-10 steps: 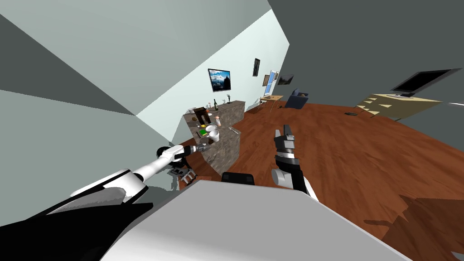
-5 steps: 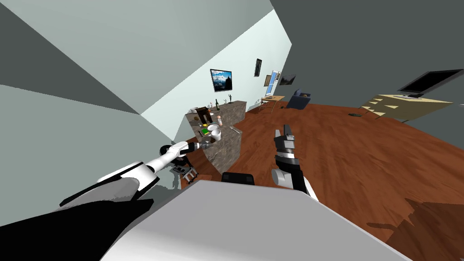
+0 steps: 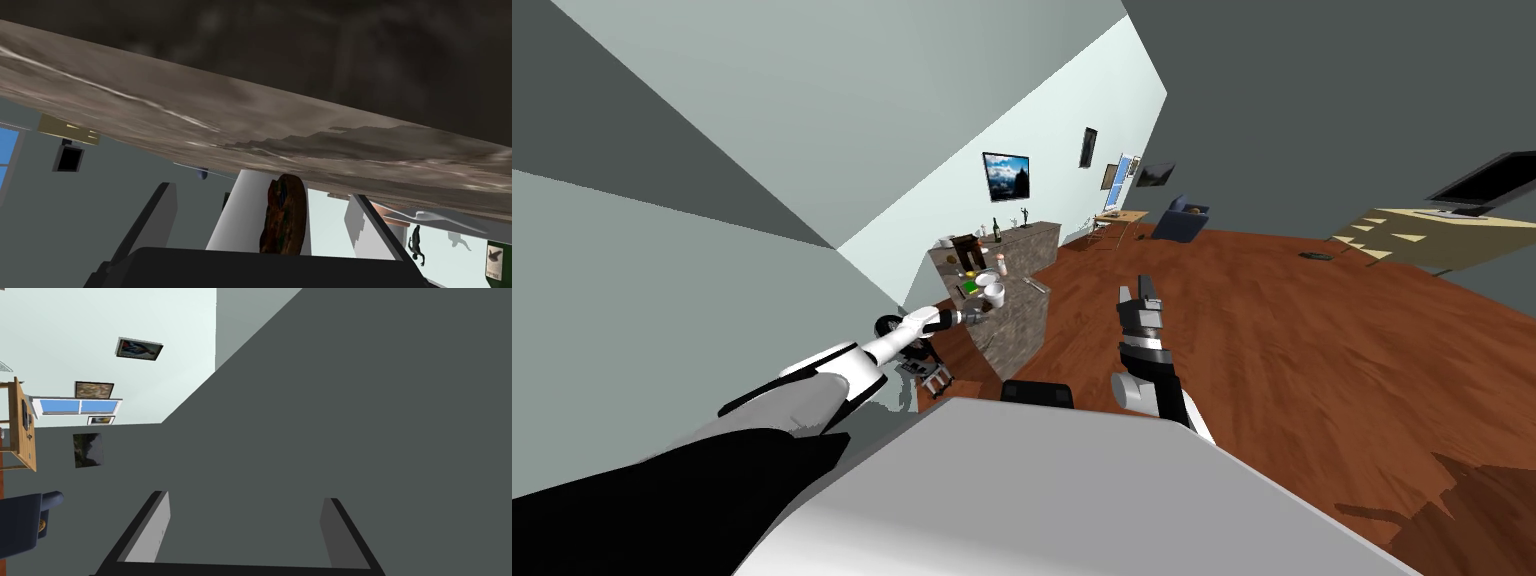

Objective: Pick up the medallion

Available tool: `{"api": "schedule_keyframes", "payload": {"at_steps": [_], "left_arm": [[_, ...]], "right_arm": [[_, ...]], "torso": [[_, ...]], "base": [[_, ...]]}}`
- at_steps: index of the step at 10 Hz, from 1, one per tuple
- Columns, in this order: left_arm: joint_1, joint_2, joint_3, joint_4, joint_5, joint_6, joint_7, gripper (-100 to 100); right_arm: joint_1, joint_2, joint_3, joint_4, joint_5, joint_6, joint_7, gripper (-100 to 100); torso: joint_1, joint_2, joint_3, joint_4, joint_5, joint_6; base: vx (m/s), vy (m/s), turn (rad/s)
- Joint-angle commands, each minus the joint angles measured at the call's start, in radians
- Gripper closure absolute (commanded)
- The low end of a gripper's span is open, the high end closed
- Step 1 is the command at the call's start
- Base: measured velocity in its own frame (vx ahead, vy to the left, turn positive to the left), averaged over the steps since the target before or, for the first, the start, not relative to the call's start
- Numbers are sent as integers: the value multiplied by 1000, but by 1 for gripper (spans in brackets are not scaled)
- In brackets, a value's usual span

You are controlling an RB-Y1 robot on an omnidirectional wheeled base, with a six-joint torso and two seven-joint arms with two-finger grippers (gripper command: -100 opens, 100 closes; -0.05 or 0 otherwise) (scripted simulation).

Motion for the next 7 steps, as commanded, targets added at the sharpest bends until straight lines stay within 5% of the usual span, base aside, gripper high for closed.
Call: {"api": "schedule_keyframes", "payload": {"at_steps": [1, 2, 3, 4, 6, 7], "left_arm": [[-50, -21, -39, 50, -10, -9, 11, -100], [-82, -21, -39, 52, -10, -9, 11, -100], [-118, -66, -86, 102, -32, -20, 27, -100], [-146, -71, -104, 133, -32, -20, 27, -100], [-205, -71, -104, 133, -32, -20, 27, -100], [-232, -118, -153, 174, -53, -32, 43, -100]], "right_arm": [[0, 0, 0, 0, 0, 0, 0, 0], [0, 0, 0, 0, 0, 0, 0, 0], [0, 0, 0, 0, 0, 0, 0, 0], [0, 0, 0, 0, 0, 0, 0, 0], [0, 0, 0, 0, 0, 0, 0, 0], [0, 0, 0, 0, 0, 0, 0, 0]], "torso": [[0, 0, 0, 0, 0, 0], [1, 1, 1, 0, 0, 0], [0, 0, 0, 0, 0, 1], [0, 1, 0, 0, 0, 0], [-1, 0, 0, 0, 0, 1], [-1, -1, 0, 0, -1, 1]], "base": [[-55, 36, 78], [-29, 20, -5], [-51, 28, 134], [-50, 24, 65], [-20, 9, -13], [-46, 28, 142]]}}
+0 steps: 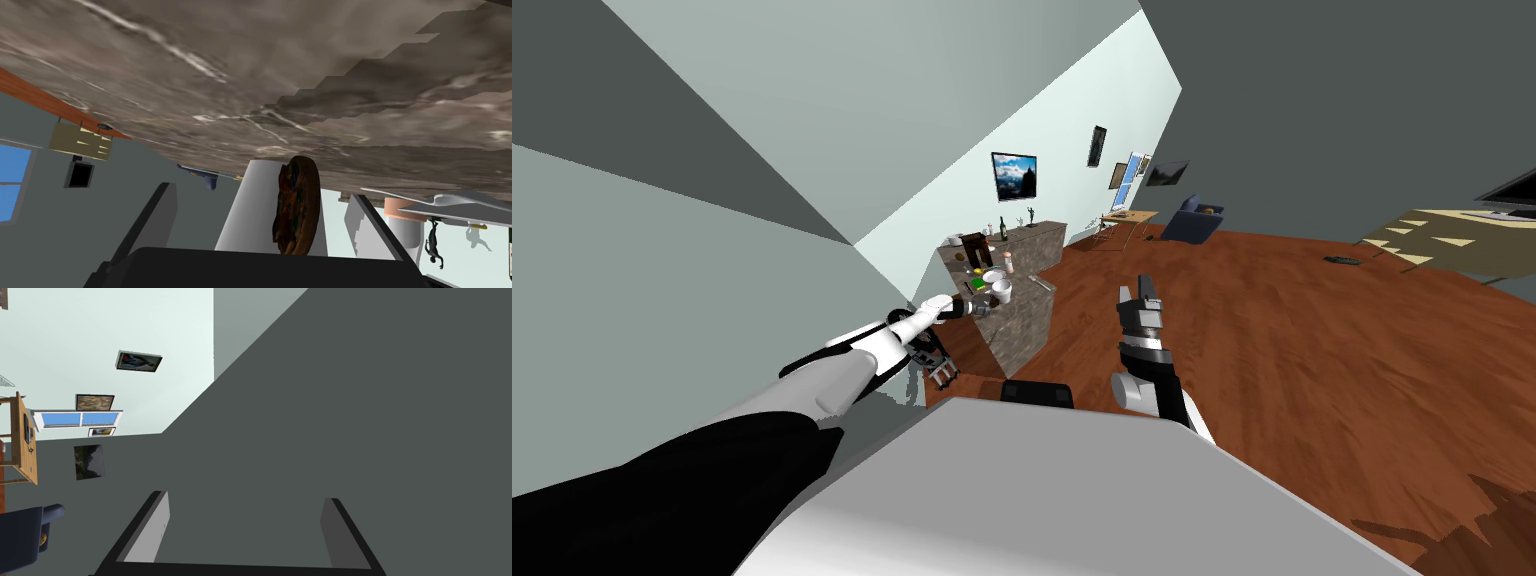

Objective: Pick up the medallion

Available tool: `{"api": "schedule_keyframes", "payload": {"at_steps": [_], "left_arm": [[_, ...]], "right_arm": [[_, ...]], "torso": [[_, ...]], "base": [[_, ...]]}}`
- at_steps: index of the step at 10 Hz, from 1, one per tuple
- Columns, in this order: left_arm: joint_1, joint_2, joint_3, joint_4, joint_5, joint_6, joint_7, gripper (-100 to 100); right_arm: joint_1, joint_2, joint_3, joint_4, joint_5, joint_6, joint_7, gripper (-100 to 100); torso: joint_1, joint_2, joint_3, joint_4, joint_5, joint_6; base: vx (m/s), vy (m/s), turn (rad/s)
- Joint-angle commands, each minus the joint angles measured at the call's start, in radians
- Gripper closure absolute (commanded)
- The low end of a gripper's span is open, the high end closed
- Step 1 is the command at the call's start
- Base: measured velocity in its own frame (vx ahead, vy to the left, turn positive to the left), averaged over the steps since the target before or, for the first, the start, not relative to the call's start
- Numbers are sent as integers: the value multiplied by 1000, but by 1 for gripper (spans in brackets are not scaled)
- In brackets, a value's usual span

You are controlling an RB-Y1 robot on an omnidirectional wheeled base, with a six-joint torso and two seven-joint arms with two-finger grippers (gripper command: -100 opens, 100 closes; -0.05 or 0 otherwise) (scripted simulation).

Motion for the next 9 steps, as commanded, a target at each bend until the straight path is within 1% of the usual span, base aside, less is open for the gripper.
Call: {"api": "schedule_keyframes", "payload": {"at_steps": [1, 2, 3, 4, 5, 9], "left_arm": [[-50, -28, -41, 50, -12, -8, 10, -100], [-81, -28, -41, 63, -12, -8, 10, -100], [-106, -28, -41, 63, -12, -8, 10, -100], [-82, -18, -39, 47, -11, -6, 11, -100], [-85, -17, -39, 46, -11, -6, 13, 100], [-85, -18, -40, 45, -11, -6, 12, 100]], "right_arm": [[0, 0, 0, 0, 0, 0, 0, 0], [0, 0, 0, 0, 0, 0, 0, 0], [0, 0, 0, 0, 0, 0, 0, 0], [0, 0, 0, 0, 0, 0, 0, 0], [0, 0, 0, 0, 0, 0, 0, 0], [0, 0, 0, 0, 0, 0, 0, 0]], "torso": [[0, 0, 0, 0, 0, 0], [0, 0, 0, 0, 0, 1], [-1, 0, 0, 0, 0, 1], [-1, -1, -1, 0, 0, 1], [-1, -2, -1, 0, 0, 0], [-1, -2, -1, 0, 0, 0]], "base": [[-54, 22, 72], [-28, 14, -15], [-8, 10, -12], [0, 0, 0], [0, 0, 0], [0, 0, 0]]}}
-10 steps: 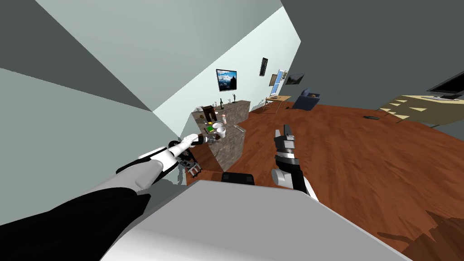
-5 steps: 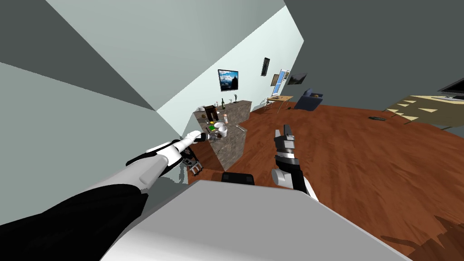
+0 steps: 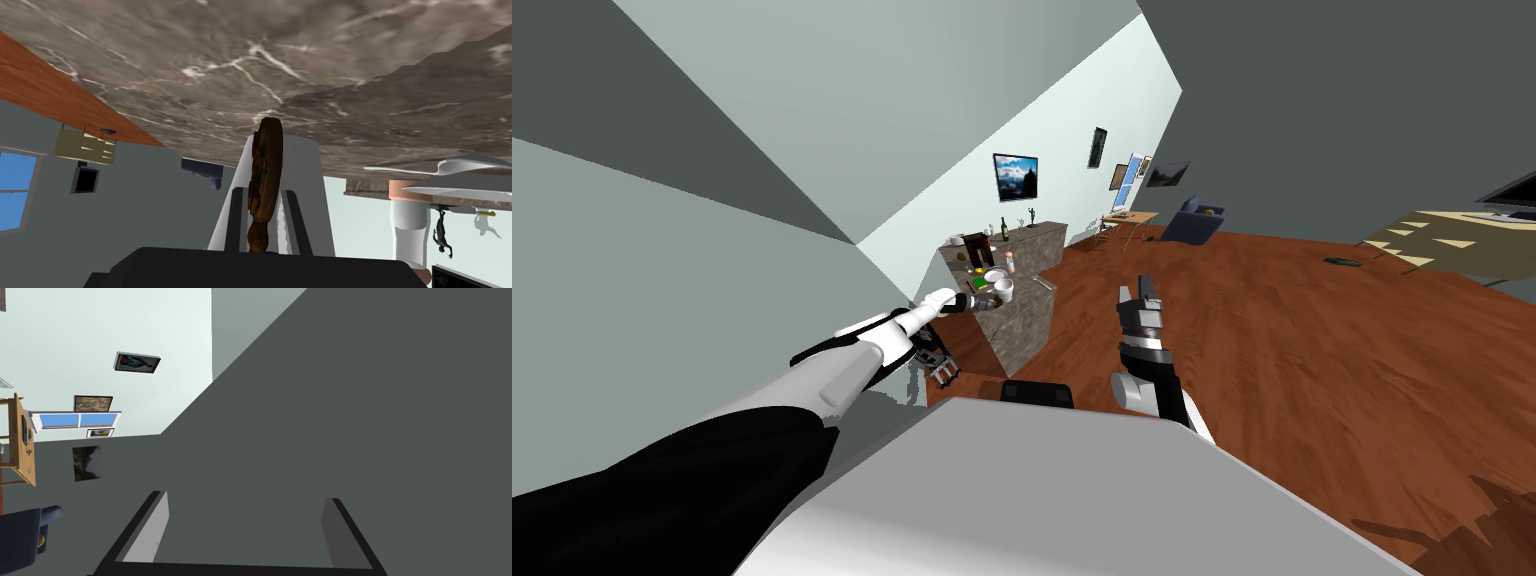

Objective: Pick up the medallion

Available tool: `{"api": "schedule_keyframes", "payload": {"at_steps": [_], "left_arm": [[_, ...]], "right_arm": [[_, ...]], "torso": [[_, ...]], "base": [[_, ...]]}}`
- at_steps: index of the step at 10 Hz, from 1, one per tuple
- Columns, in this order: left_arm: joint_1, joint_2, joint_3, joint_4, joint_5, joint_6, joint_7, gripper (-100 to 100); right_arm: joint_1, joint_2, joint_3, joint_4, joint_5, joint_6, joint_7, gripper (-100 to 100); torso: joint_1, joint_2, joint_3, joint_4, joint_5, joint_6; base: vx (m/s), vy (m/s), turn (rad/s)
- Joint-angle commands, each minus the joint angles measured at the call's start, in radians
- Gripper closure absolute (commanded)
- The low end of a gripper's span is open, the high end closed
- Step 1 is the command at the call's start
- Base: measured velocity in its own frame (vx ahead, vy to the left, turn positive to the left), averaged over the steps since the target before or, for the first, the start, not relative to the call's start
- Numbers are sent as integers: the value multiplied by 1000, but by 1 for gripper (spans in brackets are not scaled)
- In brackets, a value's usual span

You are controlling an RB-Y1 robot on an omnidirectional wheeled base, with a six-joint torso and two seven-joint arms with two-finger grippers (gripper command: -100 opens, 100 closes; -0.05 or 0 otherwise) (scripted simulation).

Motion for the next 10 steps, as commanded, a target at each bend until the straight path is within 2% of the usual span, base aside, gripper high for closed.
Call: {"api": "schedule_keyframes", "payload": {"at_steps": [1, 2, 3, 4, 5, 6, 7, 8, 9, 10], "left_arm": [[0, 0, 0, 0, 0, 0, 0, 0], [50, 40, 50, -50, 21, 10, -18, 100], [85, 40, 64, -63, 21, 10, -18, 100], [90, 40, 64, -63, 21, 10, -18, 100], [128, 81, 114, -92, 43, 22, -34, 100], [165, 91, 129, -143, 43, 22, -34, 100], [199, 91, 129, -143, 43, 22, -34, 100], [201, 91, 129, -136, 43, 22, -34, 100], [239, 142, 180, -197, 65, 34, -50, 100], [267, 142, 194, -217, 65, 34, -50, 100]], "right_arm": [[0, 0, 0, 0, 0, 0, 0, 0], [0, 0, 0, 0, 0, 0, 0, 0], [0, 0, 0, 0, 0, 0, 0, 0], [0, 0, 0, 0, 0, 0, 0, 0], [0, 0, 0, 0, 0, 0, 0, 0], [0, 0, 0, 0, 0, 0, 0, 0], [0, 0, 0, 0, 0, 0, 0, 0], [0, 0, 0, 0, 0, 0, 0, 0], [0, 0, 0, 0, 0, 0, 0, 0], [0, 0, 0, 0, 0, 0, 0, 0]], "torso": [[0, 0, 0, 0, 0, 0], [0, 0, 0, 0, 0, 0], [-1, -2, -1, 0, 0, 1], [-2, -4, -2, -1, 0, 0], [-1, -3, -2, -1, 1, 0], [-1, -5, -3, -1, 0, 1], [-1, -5, -3, -2, 1, 0], [0, -4, -4, -3, 2, 0], [2, -2, -4, -6, 3, -2], [1, -4, -4, -5, 3, -1]], "base": [[0, 0, 0], [46, -29, -140], [65, -34, -59], [41, -19, 19], [61, -30, -124], [61, -27, -74], [29, -16, 5], [13, -7, -6], [44, -32, -135], [56, -26, -59]]}}
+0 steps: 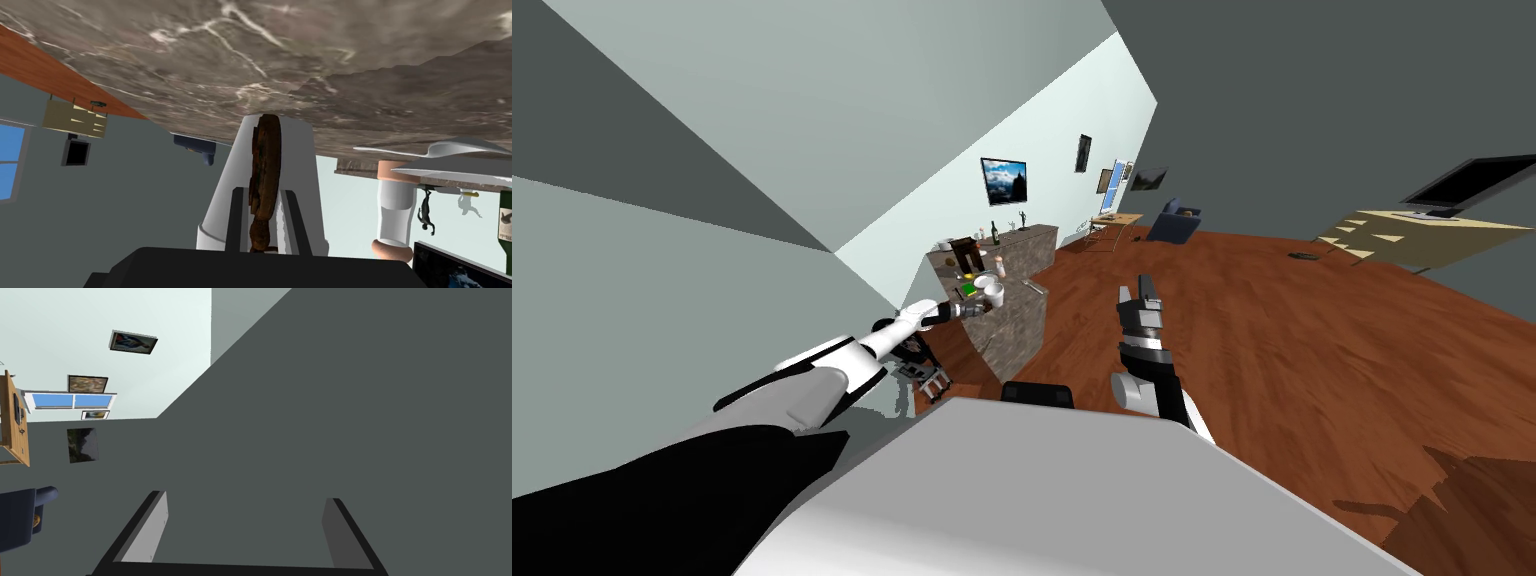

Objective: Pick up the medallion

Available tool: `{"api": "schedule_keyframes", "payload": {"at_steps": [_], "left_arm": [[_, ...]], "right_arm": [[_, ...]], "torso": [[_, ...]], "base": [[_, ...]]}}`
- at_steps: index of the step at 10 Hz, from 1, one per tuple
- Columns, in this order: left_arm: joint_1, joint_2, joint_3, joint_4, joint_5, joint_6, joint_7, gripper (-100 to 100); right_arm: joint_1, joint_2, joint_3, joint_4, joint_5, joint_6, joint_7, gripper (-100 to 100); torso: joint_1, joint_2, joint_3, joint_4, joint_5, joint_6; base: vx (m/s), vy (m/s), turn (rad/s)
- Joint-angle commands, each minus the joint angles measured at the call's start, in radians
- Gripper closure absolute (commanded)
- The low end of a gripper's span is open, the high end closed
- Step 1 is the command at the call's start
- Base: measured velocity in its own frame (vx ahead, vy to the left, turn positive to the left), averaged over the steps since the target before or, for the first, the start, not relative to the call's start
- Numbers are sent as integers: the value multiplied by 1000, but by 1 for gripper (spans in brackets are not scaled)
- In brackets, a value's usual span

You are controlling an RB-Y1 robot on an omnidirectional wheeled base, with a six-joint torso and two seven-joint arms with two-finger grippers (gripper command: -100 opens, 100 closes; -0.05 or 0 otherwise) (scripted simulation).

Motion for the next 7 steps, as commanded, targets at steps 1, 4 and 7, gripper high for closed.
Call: {"api": "schedule_keyframes", "payload": {"at_steps": [1, 4, 7], "left_arm": [[50, 6, 14, -25, 4, 2, -4, 100], [125, 56, 79, -93, 25, 14, -20, 100], [219, 107, 130, -174, 47, 25, -37, 100]], "right_arm": [[0, 0, 0, 0, 0, 0, 0, 0], [0, 0, 0, 0, 0, 0, 0, 0], [0, 0, 0, 0, 0, 0, 0, 0]], "torso": [[0, 0, 0, 0, 0, 0], [3, 1, -1, -2, 1, -2], [5, 2, -1, -4, 3, -3]], "base": [[25, -13, 9], [32, -23, -63], [26, -11, -34]]}}
